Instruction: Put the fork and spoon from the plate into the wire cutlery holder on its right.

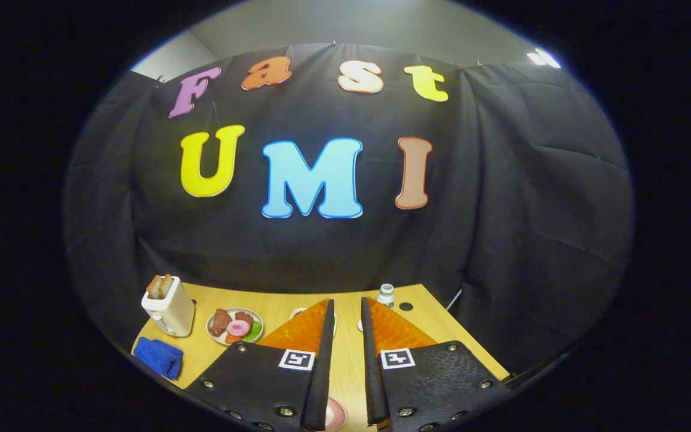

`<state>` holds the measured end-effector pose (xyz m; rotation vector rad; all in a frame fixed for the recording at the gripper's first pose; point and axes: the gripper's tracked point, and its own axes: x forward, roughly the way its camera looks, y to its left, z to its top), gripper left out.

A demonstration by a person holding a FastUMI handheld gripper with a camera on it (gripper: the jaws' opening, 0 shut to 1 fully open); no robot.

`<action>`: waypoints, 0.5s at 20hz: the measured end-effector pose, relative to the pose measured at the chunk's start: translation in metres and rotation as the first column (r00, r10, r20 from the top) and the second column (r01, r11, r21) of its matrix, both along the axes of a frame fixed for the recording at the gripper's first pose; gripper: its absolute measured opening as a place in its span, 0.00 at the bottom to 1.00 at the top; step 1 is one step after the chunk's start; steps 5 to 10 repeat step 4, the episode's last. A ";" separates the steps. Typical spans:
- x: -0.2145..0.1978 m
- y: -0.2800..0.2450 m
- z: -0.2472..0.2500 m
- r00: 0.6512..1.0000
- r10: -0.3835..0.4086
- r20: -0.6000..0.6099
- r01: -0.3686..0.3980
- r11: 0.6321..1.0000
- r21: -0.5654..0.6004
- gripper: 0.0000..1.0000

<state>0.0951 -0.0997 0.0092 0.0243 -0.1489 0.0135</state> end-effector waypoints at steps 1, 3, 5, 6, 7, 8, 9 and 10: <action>-0.004 0.004 0.007 1.000 0.003 0.028 -0.003 1.000 -0.004 0.26; -0.013 0.015 0.017 0.998 0.021 0.065 -0.020 1.000 -0.013 0.26; -0.016 0.020 0.021 0.996 0.034 0.077 -0.033 0.999 -0.018 0.26; -0.016 0.020 0.021 0.996 0.034 0.077 -0.033 0.999 -0.018 0.26; -0.016 0.020 0.021 0.996 0.034 0.077 -0.033 0.999 -0.018 0.26; -0.016 0.020 0.021 0.996 0.034 0.077 -0.033 0.999 -0.018 0.26; -0.016 0.020 0.021 0.996 0.034 0.077 -0.033 0.999 -0.018 0.26; -0.016 0.020 0.021 0.996 0.034 0.077 -0.033 0.999 -0.018 0.26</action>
